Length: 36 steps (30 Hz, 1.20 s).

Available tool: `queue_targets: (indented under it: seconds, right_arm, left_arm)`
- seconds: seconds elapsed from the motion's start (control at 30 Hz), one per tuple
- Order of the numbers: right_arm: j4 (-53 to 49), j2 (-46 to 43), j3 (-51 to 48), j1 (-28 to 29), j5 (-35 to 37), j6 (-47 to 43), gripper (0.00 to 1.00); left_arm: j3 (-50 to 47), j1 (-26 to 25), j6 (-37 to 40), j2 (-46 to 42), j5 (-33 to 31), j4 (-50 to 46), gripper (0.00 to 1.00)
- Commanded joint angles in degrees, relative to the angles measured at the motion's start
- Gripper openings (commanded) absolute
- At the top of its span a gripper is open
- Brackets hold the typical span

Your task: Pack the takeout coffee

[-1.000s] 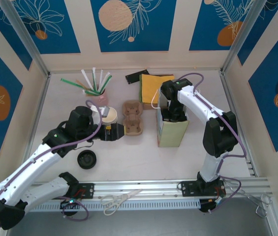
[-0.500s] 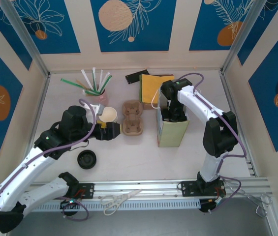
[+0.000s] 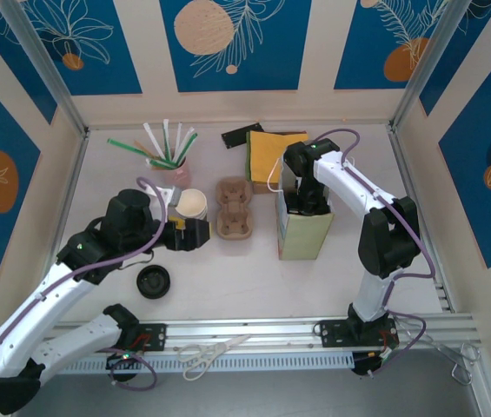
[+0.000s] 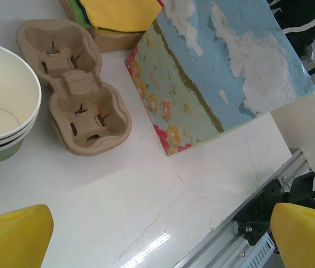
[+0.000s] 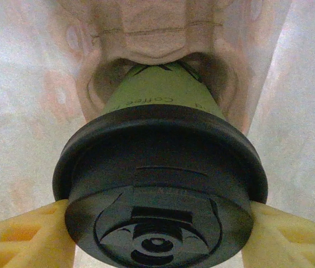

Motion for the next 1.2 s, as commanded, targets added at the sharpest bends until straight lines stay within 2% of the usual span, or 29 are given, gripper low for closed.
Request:
queue_targets:
  seconds: [0.0,0.67,1.17]
  right_arm:
    - [4.9,3.3,-1.9,-0.2,1.0,-0.5,0.66]
    - [3.6,1.9,-0.8,0.3,1.2,0.3,0.74]
    - [3.7,2.1,-0.9,0.3,1.4,0.1,0.74]
  left_arm:
    - [1.7,-0.2,0.6,-0.8,-0.3,-0.7,1.0]
    - [1.4,-0.3,0.5,-0.6,0.2,-0.4,1.0]
    - [1.3,-0.3,0.5,-0.5,0.2,-0.5,1.0]
